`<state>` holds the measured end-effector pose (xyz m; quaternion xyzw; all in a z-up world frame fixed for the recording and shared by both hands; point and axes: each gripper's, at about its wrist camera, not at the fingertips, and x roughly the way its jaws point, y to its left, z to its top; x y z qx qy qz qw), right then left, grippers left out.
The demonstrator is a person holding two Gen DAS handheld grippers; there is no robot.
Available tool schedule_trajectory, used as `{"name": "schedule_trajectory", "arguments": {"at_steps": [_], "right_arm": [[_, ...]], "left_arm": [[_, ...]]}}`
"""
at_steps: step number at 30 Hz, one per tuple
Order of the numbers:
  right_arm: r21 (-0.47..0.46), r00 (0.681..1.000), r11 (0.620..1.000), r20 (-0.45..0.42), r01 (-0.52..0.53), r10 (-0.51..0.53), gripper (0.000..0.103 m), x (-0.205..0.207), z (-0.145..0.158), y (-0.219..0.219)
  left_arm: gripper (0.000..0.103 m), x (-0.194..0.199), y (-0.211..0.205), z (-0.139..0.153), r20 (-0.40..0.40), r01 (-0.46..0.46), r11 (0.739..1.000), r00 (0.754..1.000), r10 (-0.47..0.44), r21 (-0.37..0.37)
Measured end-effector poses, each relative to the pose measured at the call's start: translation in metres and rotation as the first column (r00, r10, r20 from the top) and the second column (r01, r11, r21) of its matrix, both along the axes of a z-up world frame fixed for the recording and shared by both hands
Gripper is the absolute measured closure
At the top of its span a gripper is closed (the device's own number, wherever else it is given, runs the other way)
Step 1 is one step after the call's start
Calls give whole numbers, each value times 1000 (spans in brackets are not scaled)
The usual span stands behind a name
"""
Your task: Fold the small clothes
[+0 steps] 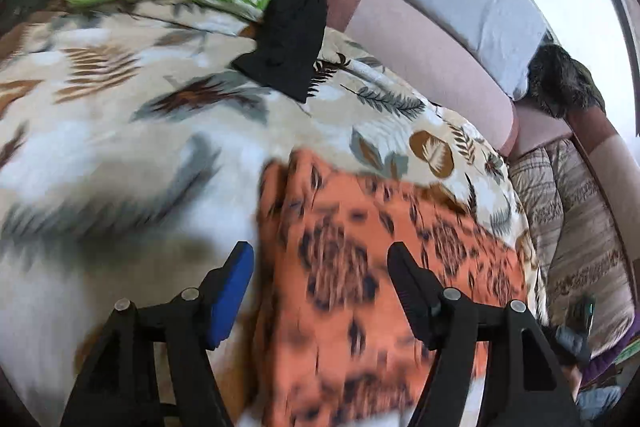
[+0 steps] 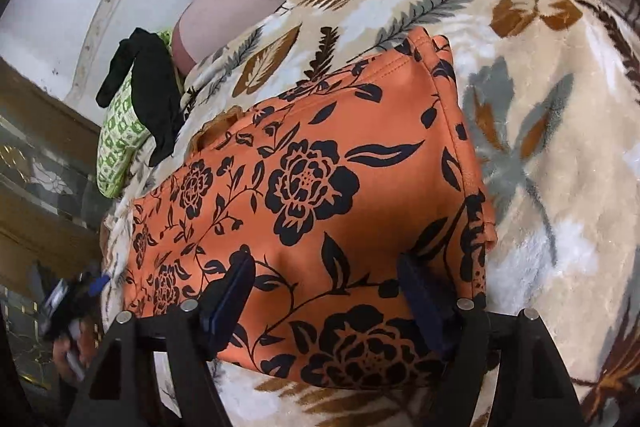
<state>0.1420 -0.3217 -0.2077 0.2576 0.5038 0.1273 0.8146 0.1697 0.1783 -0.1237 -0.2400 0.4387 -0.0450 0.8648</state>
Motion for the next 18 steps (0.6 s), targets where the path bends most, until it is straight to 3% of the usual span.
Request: {"name": "schedule_trajectory", "arguments": {"at_steps": [2,3,4,5,7,8,11,12,15,18], "right_arm": [[19,1000,1000,4,0,0,26,-1,0,-9],[25,1000,1000,7,-2,1,26,1,0,-10],[33,1000,999,11,-2,2,26,2,1,-10],[40,1000,999,11,-2,2,26,1,1,-12],[55,1000,998,6,-6,6,26,1,0,-15],[58,1000,998,4,-13,13,26,2,0,-14],[88,1000,996,-2,-7,7,26,2,-3,-18],[108,1000,994,-8,4,-3,26,2,-6,-20],[163,998,985,-38,57,-51,26,1,-3,-30],[161,998,986,21,52,-56,26,-7,21,-28]], "left_arm": [[37,39,-2,-19,-53,17,1000,998,-16,10],[43,53,-5,-30,-85,23,999,996,-21,24],[74,71,-2,-51,-166,24,998,986,-14,63],[84,77,4,-62,-200,12,998,980,1,66],[86,77,29,-72,-196,-86,992,978,66,-96],[87,76,35,-74,-199,-110,984,977,80,-142],[83,68,44,-80,-200,-144,961,975,97,-237],[83,65,44,-78,-202,-148,960,974,100,-238],[81,45,29,-45,-140,-121,990,984,110,-73],[58,9,-11,1,-8,-37,994,999,38,99]]}}
